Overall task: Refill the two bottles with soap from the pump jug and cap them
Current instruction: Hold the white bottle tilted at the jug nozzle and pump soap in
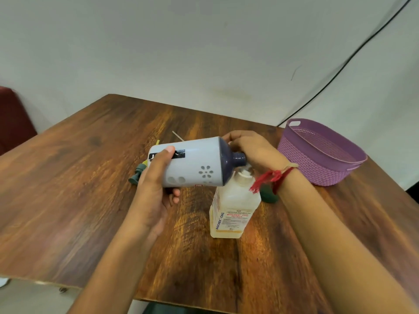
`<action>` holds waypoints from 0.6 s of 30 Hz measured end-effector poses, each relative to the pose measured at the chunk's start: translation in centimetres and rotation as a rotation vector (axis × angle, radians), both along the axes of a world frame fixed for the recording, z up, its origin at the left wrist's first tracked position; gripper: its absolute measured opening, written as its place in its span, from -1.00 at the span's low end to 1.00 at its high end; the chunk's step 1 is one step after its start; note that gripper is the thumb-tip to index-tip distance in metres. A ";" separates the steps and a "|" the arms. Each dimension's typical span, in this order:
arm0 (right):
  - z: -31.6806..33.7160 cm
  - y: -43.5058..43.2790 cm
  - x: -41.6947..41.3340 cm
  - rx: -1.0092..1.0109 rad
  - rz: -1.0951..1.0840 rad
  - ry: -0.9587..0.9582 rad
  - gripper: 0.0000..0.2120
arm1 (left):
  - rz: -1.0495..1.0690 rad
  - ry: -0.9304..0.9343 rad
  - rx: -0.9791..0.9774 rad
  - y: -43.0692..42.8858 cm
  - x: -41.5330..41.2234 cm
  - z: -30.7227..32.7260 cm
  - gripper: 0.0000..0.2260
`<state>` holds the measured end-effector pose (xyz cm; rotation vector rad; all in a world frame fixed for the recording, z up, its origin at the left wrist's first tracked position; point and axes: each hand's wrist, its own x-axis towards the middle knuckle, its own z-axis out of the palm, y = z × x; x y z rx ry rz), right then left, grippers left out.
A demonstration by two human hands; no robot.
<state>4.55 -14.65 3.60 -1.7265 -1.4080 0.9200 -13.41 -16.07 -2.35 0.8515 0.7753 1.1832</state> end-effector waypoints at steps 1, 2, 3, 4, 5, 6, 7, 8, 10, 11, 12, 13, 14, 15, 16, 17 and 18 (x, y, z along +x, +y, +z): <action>-0.3 -0.2 -0.1 0.016 -0.025 0.009 -0.71 | 0.005 0.001 -0.020 -0.1 0.0 -0.1 -0.66; -0.3 -0.3 -0.2 0.031 -0.038 0.014 -0.71 | 0.003 -0.001 -0.038 -0.2 0.0 -0.2 -0.66; 0.0 -0.4 -0.2 0.046 -0.032 0.002 -0.72 | -0.009 -0.008 -0.045 -0.3 0.0 -0.1 -0.66; 0.5 -0.4 -0.1 0.053 -0.014 -0.031 -0.74 | -0.027 -0.016 -0.045 -0.3 0.0 -0.1 -0.65; 1.2 -0.4 0.0 0.044 0.011 -0.087 -0.76 | -0.045 -0.024 -0.042 -0.3 0.1 0.1 -0.65; 1.8 -0.3 0.0 0.020 0.035 -0.150 -0.79 | -0.057 -0.031 -0.035 -0.3 0.0 0.2 -0.64; 2.1 0.0 0.0 -0.008 0.051 -0.194 -0.81 | -0.060 -0.037 -0.025 -0.2 0.0 0.3 -0.63; 2.2 0.1 0.0 -0.031 0.053 -0.207 -0.82 | -0.058 -0.038 -0.017 0.0 0.0 0.3 -0.62; 1.6 0.1 -0.2 -0.058 0.017 -0.145 -0.78 | -0.043 -0.027 -0.013 0.1 0.0 0.2 -0.62; 1.2 0.0 -0.3 -0.055 -0.014 -0.068 -0.73 | -0.033 -0.018 -0.016 0.1 0.0 0.1 -0.63; 0.7 -0.3 -0.4 -0.038 -0.039 0.015 -0.70 | -0.024 -0.010 -0.023 0.1 0.0 0.0 -0.64; 0.3 -0.6 -0.5 -0.015 -0.051 0.082 -0.68 | -0.016 -0.005 -0.036 -0.1 0.0 -0.1 -0.65; 0.0 -0.7 -0.6 0.009 -0.056 0.118 -0.67 | -0.010 -0.006 -0.050 -0.1 0.0 -0.1 -0.66; -0.1 -0.7 -0.7 0.031 -0.057 0.117 -0.67 | -0.007 -0.013 -0.063 -0.3 0.0 -0.2 -0.67; 0.0 -0.6 -0.7 0.048 -0.057 0.088 -0.68 | -0.009 -0.022 -0.071 -0.3 0.0 -0.2 -0.67; 0.4 -0.3 -0.6 0.057 -0.056 0.049 -0.70 | -0.017 -0.030 -0.072 -0.4 0.0 -0.1 -0.67; 0.9 -0.1 -0.4 0.057 -0.046 0.000 -0.72 | -0.029 -0.039 -0.062 -0.4 0.0 0.0 -0.66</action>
